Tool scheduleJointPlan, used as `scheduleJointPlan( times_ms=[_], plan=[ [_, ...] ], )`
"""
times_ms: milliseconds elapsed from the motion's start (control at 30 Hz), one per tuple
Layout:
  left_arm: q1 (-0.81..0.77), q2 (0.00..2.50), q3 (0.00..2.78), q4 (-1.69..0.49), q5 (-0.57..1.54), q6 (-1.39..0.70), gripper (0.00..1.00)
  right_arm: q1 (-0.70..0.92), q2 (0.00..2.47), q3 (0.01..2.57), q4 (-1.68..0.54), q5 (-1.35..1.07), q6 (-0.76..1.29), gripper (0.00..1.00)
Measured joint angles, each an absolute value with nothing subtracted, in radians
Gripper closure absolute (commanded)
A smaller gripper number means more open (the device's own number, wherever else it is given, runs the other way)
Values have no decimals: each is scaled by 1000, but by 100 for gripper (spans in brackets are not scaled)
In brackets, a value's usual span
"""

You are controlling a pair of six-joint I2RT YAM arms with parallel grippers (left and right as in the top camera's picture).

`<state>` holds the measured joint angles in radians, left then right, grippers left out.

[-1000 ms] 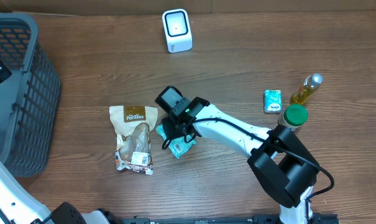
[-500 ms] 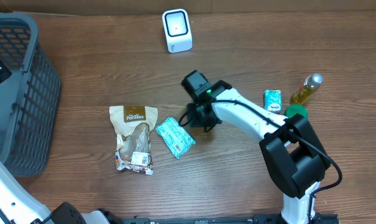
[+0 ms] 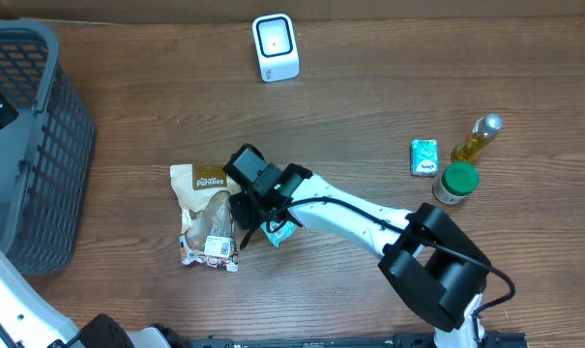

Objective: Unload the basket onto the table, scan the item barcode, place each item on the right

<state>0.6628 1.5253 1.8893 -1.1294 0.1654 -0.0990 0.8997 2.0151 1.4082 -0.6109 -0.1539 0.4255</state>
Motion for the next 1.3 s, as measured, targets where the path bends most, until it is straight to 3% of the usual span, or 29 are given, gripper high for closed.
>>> scheduleJointPlan(
  times_ms=[333,733,900,967,1100,1300],
  plan=[
    [663,1525,1889,-1129,165,-99,0,862,2068,1408,-627,-56,435,96],
    [663,1525,1889,-1129,165,-99,0,668,2064,1411,-689,-45,494,80],
    [663,1525,1889,-1129,165,-99,0,626,2032,1462,-774,-42,492,79],
    [663,1525,1889,-1129,165,-99,1,612,2007,1497,-812,-33,492,73],
    [663,1525,1889,-1130,165,-99,0,574,1950,1542,-821,-18,481,79],
    [663,1525,1889,-1129,165,-99,0,495,1954,1545,-810,8,482,80]
  ],
)
